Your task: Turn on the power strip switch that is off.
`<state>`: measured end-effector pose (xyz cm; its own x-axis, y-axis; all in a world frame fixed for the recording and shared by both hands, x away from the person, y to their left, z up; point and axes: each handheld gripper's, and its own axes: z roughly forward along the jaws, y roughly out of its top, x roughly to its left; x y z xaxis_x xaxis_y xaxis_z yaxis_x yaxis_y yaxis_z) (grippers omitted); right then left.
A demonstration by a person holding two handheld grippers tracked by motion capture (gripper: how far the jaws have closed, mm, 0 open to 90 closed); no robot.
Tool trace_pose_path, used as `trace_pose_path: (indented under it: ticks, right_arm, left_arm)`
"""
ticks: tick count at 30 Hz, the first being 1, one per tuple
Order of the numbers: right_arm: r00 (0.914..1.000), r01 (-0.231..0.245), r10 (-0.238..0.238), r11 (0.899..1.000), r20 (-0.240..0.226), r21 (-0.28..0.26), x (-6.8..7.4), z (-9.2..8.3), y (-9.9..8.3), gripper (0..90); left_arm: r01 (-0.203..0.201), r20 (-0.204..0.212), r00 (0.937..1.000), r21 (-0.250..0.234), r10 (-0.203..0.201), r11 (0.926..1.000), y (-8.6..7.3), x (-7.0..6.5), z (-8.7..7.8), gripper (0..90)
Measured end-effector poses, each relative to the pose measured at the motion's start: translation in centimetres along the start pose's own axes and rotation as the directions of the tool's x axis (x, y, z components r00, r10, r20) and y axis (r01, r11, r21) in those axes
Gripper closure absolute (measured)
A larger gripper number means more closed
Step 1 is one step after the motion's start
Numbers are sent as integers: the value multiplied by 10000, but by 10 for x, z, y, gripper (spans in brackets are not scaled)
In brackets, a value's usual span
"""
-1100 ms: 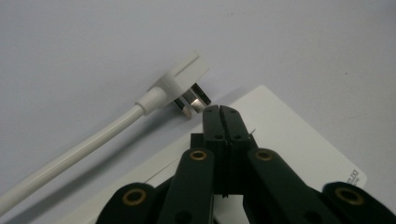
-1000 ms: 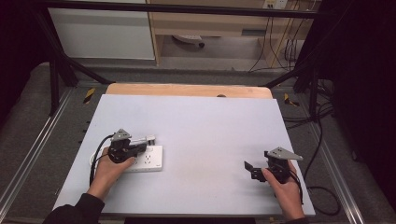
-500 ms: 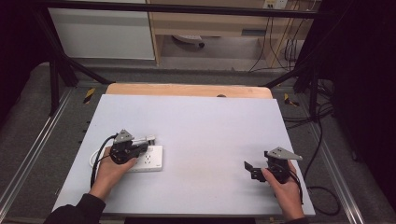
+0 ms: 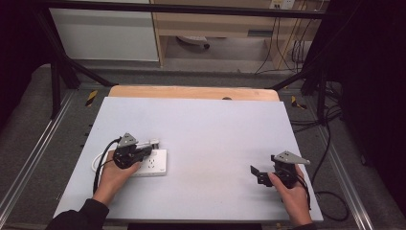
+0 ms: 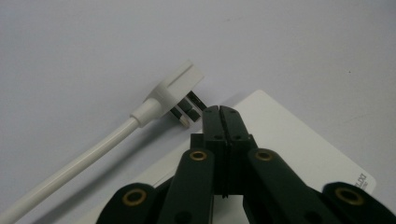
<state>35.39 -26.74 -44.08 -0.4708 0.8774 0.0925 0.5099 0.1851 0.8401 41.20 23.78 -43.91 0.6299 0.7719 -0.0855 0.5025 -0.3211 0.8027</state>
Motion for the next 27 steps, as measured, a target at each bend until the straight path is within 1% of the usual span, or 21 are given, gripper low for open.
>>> trace_pose_path:
  ticks: [6, 8, 9, 14, 18, 22, 27]
  right_arm:
    - [10000, 5, -5, 10000, -2, -3, 0, 0, 0, 42]
    - [10000, 14, -14, 10000, -7, -9, 0, 0, 0, 42]
    - [10000, 18, -18, 10000, -6, -8, 0, 0, 0, 42]
    - [10000, 19, -19, 10000, 15, -31, 0, 0, 0, 42]
    - [10000, 25, -25, 10000, 12, -35, 0, 0, 0, 42]
    - [10000, 26, -26, 10000, 13, -24, 0, 0, 0, 42]
    - [10000, 29, -29, 10000, 8, -24, 0, 0, 0, 42]
  left_arm:
    - [112, -2, 9999, -62, -112, 9999, 0, 1, 0, 900]
    - [82, -58, 9999, -142, -83, 9999, 0, 0, -1, 900]
    - [87, -5, 10000, -169, -87, 9998, 0, 0, -1, 900]
    - [56, -22, 10000, -377, -57, 9993, 1, 0, -3, 900]
    - [84, -23, 10000, -614, -86, 9981, 3, 0, -5, 873]
    - [98, -41, 9999, -740, -101, 9972, 3, -1, -6, 842]
    - [89, -119, 9999, -920, -101, 9957, 4, -1, -7, 776]
